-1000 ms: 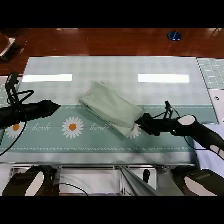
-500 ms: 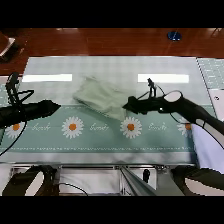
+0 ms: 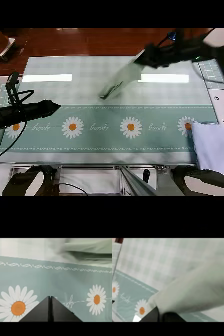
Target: Fold the shirts.
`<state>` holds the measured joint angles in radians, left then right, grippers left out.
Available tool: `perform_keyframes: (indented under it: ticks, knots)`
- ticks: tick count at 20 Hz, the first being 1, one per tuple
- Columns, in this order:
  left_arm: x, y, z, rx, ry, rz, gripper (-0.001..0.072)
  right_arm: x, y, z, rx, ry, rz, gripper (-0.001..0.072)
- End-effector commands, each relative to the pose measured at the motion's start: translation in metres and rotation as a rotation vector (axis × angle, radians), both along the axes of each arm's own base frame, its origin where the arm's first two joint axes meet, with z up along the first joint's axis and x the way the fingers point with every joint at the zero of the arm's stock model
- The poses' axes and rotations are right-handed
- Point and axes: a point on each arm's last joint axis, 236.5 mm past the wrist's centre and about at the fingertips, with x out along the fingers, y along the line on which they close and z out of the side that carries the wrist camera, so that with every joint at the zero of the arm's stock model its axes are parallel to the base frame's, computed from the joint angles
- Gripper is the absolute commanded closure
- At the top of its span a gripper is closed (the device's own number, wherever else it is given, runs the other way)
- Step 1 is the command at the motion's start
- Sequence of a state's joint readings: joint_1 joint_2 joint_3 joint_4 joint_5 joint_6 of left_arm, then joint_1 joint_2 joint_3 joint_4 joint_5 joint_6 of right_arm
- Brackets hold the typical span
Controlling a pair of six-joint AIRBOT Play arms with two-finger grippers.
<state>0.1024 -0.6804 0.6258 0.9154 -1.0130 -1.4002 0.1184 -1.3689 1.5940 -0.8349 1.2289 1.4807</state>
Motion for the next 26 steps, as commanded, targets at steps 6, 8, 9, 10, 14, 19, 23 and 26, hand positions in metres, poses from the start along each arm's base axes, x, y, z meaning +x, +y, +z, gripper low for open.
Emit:
perform_keyframes:
  ticks: [6, 8, 9, 10, 14, 19, 23, 26]
  knots:
    - [0.001, -0.004, 0.003, -0.027, -0.003, 0.003, 0.0687, -0.054, -0.193, 0.069, -0.198, 0.086, -0.36, 0.0688]
    - [0.001, -0.005, 0.005, -0.037, -0.005, 0.004, 0.0687, -0.08, -0.236, 0.075, -0.212, 0.128, -0.49, 0.0688]
    - [0.001, -0.005, 0.005, -0.037, -0.005, 0.005, 0.0687, -0.096, -0.253, 0.075, -0.229, 0.158, -0.539, 0.0687]
    - [0.002, -0.005, 0.005, -0.037, -0.006, 0.005, 0.0686, -0.114, -0.272, 0.073, -0.256, 0.199, -0.594, 0.0688]
    - [0.002, -0.005, 0.005, -0.037, -0.007, 0.006, 0.0686, -0.171, -0.335, 0.083, -0.38, 0.222, -0.878, 0.0688]
    - [0.003, -0.006, 0.006, -0.043, -0.012, 0.01, 0.0687, -0.253, -0.356, 0.035, -0.475, 0.415, -1.089, 0.0688]
    - [0.009, -0.01, 0.014, -0.085, -0.033, 0.027, 0.0687, -0.362, -0.384, -0.011, -0.697, 0.719, -1.332, 0.0687]
    - [0.012, -0.01, 0.017, -0.095, -0.045, 0.037, 0.0687, -0.398, -0.374, -0.039, -0.726, 0.844, -1.396, 0.0593]
